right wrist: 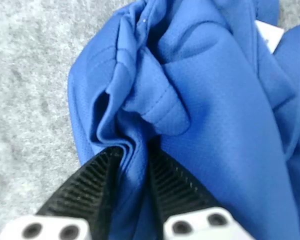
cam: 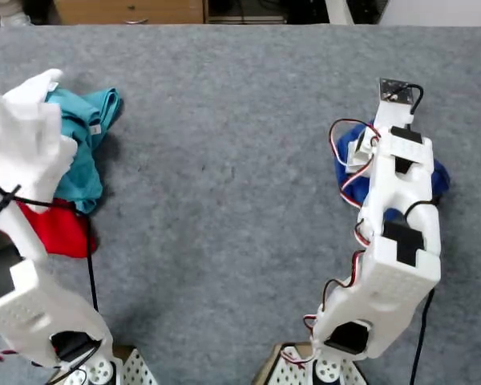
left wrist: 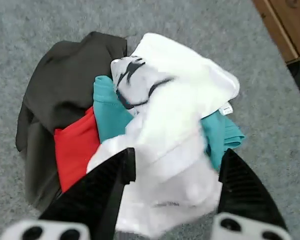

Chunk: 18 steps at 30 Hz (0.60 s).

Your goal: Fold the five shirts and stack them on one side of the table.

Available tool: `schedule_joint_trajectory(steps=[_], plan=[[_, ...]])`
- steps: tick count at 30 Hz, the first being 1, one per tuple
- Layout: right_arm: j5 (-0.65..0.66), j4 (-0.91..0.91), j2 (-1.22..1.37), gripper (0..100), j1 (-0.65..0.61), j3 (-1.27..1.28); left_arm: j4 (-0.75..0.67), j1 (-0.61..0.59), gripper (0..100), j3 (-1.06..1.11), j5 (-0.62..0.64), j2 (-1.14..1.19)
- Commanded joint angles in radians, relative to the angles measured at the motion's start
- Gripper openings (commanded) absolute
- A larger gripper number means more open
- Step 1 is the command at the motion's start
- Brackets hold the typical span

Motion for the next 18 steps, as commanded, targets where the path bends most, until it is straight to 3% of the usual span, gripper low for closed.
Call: schedule_joint_trajectory(steps=[1, 18], plan=[[0.008, -0.025, 0.007, 1.2, -0.019, -0.005, 0.011, 0.006, 27, -0.005, 0.003, -0.079], [0.008, -0.025, 0.007, 1.2, -0.019, -0.005, 0.011, 0.014, 27, 0.015, 0.003, -0.269]])
